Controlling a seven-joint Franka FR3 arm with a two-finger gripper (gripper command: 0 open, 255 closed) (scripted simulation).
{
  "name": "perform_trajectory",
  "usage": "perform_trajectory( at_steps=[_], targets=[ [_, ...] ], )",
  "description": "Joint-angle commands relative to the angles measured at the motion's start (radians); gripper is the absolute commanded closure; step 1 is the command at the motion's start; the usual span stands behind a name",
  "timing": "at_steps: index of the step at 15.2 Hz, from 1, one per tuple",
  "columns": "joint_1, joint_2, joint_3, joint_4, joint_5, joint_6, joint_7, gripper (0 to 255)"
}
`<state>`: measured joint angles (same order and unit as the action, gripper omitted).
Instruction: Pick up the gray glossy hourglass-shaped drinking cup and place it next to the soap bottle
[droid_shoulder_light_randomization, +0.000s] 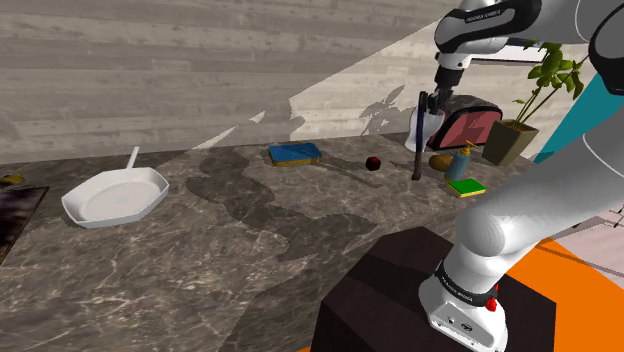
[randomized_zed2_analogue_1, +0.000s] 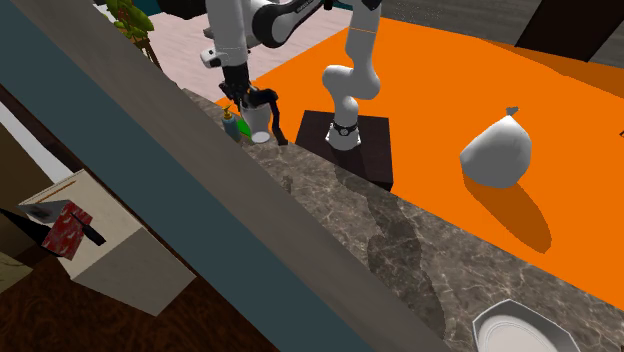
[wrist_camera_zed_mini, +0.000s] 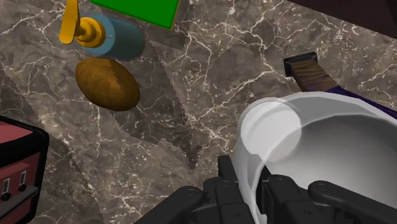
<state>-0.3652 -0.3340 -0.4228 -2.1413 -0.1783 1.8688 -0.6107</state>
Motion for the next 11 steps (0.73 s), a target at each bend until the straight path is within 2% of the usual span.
perform_trajectory(
  at_steps=[1,11],
  targets=[
    [-0.002,0.001,-0.004,-0.026,-0.002,0.029,0.0,255],
    [-0.005,0.028,-0.021,-0.138,-0.005,0.166,0.001,255]
  ],
)
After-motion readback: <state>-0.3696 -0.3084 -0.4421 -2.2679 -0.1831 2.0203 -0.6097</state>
